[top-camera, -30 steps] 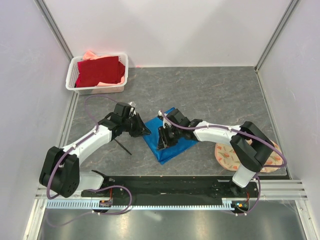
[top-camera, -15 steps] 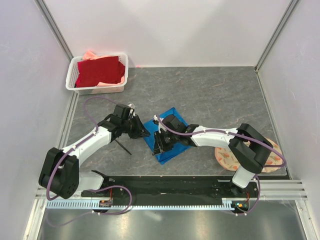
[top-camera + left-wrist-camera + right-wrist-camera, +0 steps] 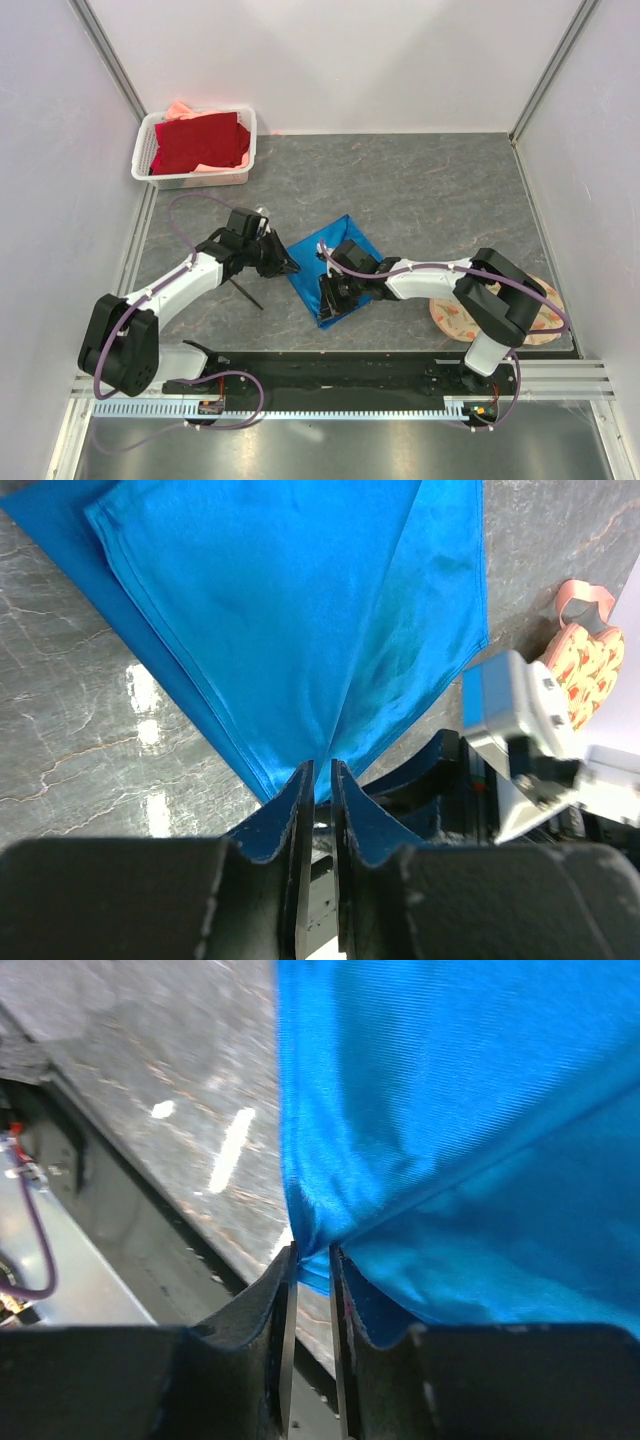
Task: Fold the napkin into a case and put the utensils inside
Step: Smooth out the upper triangle-folded napkin at the center of the board.
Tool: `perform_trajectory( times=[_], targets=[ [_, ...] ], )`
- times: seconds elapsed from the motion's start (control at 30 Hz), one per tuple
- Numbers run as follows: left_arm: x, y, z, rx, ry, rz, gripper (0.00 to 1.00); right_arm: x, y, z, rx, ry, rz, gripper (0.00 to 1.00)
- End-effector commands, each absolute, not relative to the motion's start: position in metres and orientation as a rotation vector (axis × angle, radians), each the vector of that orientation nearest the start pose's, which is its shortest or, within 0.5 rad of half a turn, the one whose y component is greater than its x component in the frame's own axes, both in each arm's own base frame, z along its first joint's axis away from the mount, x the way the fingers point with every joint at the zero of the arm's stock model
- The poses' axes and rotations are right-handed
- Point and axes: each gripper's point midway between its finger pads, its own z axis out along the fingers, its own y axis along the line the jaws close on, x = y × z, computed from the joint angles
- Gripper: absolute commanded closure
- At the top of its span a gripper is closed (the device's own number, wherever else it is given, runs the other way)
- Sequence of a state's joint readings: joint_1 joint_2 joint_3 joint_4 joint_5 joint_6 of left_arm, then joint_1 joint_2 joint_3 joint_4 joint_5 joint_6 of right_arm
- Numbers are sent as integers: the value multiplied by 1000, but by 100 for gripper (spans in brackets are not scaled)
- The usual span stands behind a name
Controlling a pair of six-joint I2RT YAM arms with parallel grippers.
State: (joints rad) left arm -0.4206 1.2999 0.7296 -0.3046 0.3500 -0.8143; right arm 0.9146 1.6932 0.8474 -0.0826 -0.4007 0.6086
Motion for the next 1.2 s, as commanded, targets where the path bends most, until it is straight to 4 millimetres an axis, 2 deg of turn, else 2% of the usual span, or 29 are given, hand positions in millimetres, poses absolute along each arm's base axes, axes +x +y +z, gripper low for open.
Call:
perform_trajectory(
  times=[0.0, 0.13, 0.23, 0.4, 0.47, 0.53, 0.6, 0.67, 0.8, 0.97, 1.17],
  targets=[
    [254, -213, 102, -339, 2573, -968, 82, 152, 337, 26, -608, 2681, 989, 75],
    [253, -211, 99, -339, 2580, -964, 82, 151, 330, 21, -597, 2691, 957, 76],
    [253, -211, 99, -338, 2582, -966, 82, 150, 330, 28, -593, 2678, 976, 76],
    [258, -213, 96, -343, 2589, -957, 82, 153, 337, 47, -586, 2631, 1019, 65],
    [265, -214, 97, -340, 2585, -949, 82, 155, 338, 58, -581, 2607, 1032, 59],
    [274, -211, 90, -362, 2603, -925, 82, 159, 340, 66, -574, 2583, 1035, 54],
    [280, -208, 79, -393, 2627, -900, 82, 162, 343, 70, -567, 2572, 1036, 53],
    [290, -205, 77, -413, 2619, -883, 83, 163, 347, 69, -563, 2578, 1044, 53],
    [304, -199, 63, -446, 2632, -831, 87, 162, 357, 69, -563, 2573, 1109, 57],
    [308, -189, 41, -509, 2662, -784, 88, 156, 368, 63, -578, 2572, 1179, 71],
    [313, -181, 19, -536, 2693, -711, 89, 146, 350, 37, -557, 2634, 1118, 76]
  ],
)
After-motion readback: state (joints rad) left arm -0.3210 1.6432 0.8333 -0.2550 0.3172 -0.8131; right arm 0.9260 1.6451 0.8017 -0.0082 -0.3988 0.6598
